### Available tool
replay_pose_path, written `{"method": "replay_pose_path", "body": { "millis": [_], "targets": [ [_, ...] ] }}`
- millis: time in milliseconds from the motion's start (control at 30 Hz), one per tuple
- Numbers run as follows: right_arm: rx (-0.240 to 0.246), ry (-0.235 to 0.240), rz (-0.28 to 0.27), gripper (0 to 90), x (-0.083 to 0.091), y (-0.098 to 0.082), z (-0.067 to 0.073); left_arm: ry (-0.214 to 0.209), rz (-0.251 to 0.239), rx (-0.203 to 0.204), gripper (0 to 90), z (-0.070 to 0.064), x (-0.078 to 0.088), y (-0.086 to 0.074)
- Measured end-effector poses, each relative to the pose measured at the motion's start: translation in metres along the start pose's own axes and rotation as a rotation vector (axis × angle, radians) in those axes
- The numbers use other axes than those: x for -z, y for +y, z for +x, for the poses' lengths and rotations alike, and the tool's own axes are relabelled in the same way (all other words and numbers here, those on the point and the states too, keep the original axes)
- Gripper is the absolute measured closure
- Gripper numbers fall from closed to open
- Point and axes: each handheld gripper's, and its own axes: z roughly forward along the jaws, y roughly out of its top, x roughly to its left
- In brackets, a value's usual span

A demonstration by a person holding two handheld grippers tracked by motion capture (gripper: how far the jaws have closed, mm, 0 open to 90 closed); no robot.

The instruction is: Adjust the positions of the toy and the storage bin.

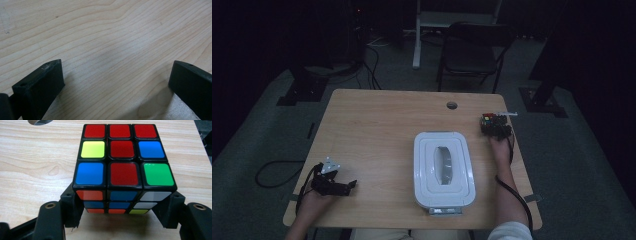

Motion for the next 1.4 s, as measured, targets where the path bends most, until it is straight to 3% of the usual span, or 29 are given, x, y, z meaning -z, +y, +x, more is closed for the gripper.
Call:
{"method": "replay_pose_path", "body": {
  "millis": [400,700,1400],
  "targets": [
    [0.001,0.016,-0.020,33.8,0.027,-0.009,0.001,0.000,0.001,0.000,0.6,0.000,0.000,0.000],
    [-0.012,0.012,-0.027,33.8,0.056,-0.030,0.002,-0.002,0.001,-0.001,0.6,0.000,0.000,0.000],
    [0.038,0.029,-0.037,33.8,0.120,-0.075,0.018,-0.002,0.001,-0.001,0.6,0.000,0.000,0.000]
  ]
}}
